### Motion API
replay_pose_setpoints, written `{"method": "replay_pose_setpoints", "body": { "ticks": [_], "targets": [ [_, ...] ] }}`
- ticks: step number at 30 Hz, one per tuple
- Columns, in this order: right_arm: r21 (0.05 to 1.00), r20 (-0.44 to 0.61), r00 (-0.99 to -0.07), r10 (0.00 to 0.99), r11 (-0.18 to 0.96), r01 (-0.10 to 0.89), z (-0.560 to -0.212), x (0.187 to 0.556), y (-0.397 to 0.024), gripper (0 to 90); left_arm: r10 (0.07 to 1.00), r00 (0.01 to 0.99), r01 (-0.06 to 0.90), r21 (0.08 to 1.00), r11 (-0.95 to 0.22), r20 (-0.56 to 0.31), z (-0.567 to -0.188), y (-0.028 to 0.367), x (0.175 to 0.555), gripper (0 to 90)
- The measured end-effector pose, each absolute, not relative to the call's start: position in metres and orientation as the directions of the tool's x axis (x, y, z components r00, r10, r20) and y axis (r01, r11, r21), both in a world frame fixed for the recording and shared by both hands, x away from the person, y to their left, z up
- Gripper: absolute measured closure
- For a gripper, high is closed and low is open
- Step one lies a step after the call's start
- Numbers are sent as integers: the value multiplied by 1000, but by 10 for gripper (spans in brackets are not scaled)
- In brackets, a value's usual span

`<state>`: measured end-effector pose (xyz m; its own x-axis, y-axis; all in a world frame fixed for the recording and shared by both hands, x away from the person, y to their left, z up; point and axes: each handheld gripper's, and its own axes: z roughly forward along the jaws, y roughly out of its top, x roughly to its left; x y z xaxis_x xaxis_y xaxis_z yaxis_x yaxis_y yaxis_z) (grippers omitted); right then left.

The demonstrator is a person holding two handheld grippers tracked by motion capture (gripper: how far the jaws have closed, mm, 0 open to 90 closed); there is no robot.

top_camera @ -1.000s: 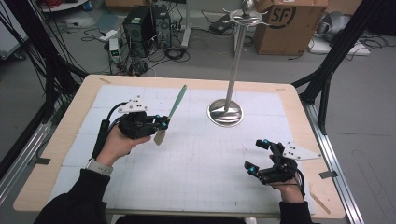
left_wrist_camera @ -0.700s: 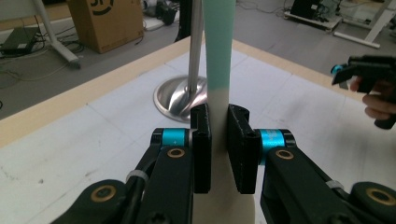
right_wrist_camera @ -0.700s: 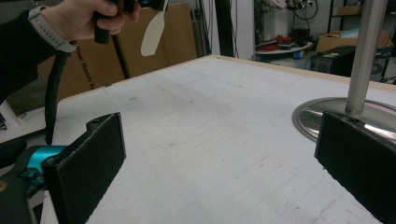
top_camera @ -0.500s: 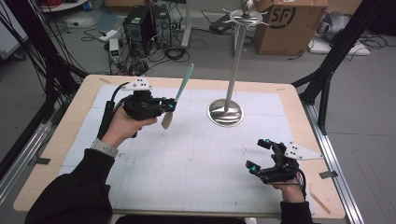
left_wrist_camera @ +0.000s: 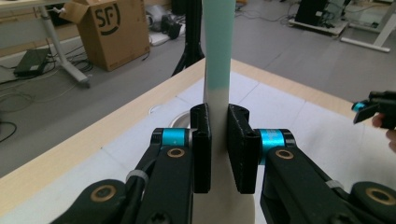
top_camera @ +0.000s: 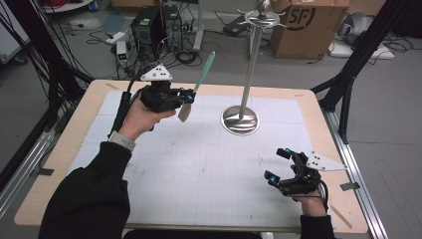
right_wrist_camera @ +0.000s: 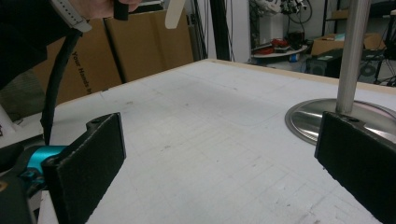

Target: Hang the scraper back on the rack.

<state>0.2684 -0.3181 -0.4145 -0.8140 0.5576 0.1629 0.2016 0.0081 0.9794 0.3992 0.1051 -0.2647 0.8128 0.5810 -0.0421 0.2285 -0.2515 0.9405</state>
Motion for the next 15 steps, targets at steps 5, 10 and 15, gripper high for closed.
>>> {"method": "replay_pose_setpoints", "body": {
  "ticks": [5,10,15],
  "targets": [
    [979,170,-813,557,-3,202,-414,267,-320,9,573,819,210,947,-244,-34,-251,99,407,804],
    [978,173,-813,555,-1,207,-415,266,-320,8,562,826,203,954,-222,-44,-244,94,417,804],
    [978,177,-813,554,-4,210,-416,265,-319,8,542,839,185,963,-197,-50,-242,90,423,804]
  ]
}}
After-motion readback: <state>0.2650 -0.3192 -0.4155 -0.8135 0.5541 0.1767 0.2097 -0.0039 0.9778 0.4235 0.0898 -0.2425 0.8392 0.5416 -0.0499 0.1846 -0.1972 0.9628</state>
